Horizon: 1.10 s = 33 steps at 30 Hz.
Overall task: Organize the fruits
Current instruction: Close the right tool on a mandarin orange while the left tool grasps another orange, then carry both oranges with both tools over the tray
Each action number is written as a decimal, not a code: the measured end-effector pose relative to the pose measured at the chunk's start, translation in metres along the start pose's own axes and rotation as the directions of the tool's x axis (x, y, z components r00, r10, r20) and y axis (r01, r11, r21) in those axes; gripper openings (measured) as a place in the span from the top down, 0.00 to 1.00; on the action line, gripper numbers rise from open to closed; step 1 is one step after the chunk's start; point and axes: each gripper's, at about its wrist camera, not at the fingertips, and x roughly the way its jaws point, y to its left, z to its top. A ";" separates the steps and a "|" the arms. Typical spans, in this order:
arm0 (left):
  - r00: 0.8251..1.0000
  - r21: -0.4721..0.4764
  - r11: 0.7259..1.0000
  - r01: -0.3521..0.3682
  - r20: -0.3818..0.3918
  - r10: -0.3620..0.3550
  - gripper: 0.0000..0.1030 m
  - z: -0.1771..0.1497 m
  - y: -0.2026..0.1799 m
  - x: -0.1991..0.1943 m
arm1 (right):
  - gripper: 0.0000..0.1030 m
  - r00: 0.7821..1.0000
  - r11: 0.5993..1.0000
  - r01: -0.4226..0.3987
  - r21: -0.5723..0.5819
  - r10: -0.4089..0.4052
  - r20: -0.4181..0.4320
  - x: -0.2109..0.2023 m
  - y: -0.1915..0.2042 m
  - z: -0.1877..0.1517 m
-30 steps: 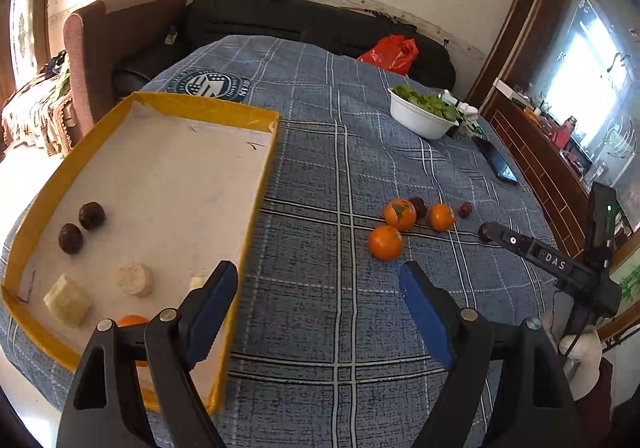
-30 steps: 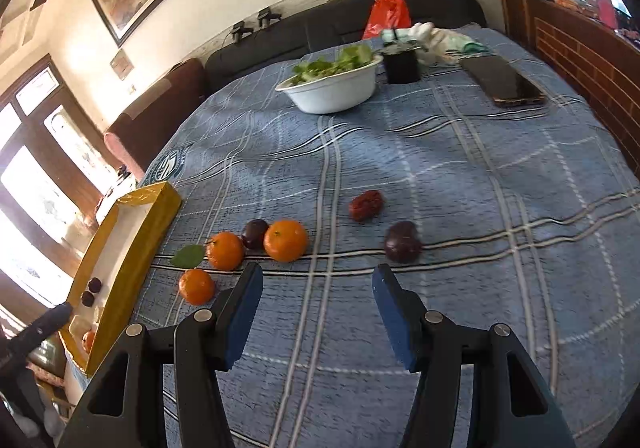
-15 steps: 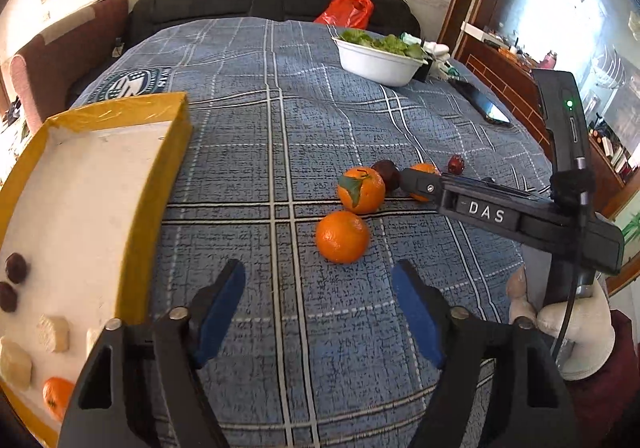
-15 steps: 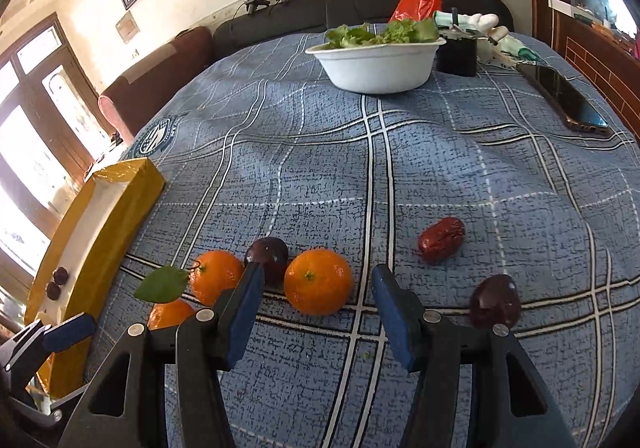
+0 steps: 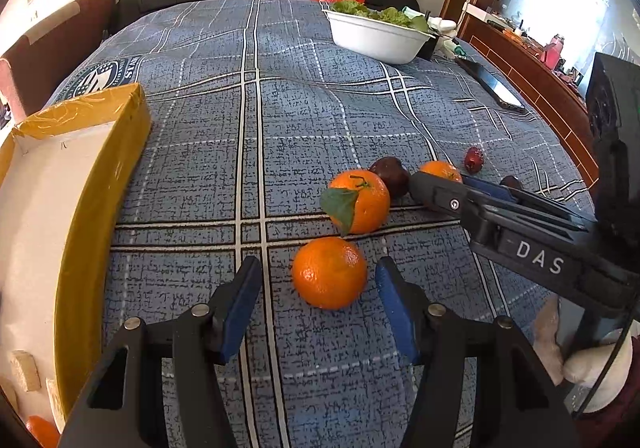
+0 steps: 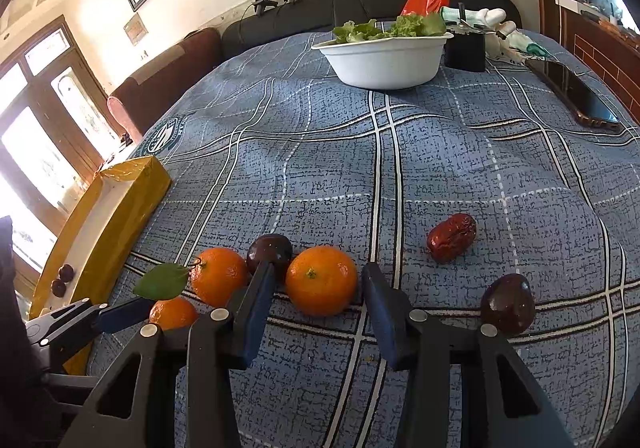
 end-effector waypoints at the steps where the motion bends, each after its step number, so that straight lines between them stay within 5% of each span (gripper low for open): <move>1: 1.000 0.003 1.000 -0.005 0.000 0.005 0.43 0.000 -0.002 0.001 | 0.52 1.000 1.000 0.000 -0.001 0.000 0.000 0.000 0.000 0.000; 4: 1.000 0.014 0.999 -0.029 0.002 0.029 0.44 0.000 -0.005 0.002 | 0.53 1.000 1.000 0.001 -0.003 -0.001 0.001 0.001 0.001 0.001; 7: 0.998 0.025 0.998 -0.060 0.010 0.059 0.66 0.000 -0.008 0.002 | 0.57 1.000 1.000 0.002 0.001 -0.002 0.001 0.001 0.000 0.001; 21: 0.990 -0.030 0.991 -0.131 0.053 0.132 0.66 -0.007 -0.002 -0.030 | 0.62 1.000 1.000 0.017 -0.009 -0.017 0.022 -0.004 0.003 -0.003; 33: 0.991 -0.154 0.985 -0.074 0.102 0.090 0.66 -0.027 0.023 -0.073 | 0.62 0.999 1.000 0.025 0.014 -0.025 0.041 -0.007 -0.002 -0.003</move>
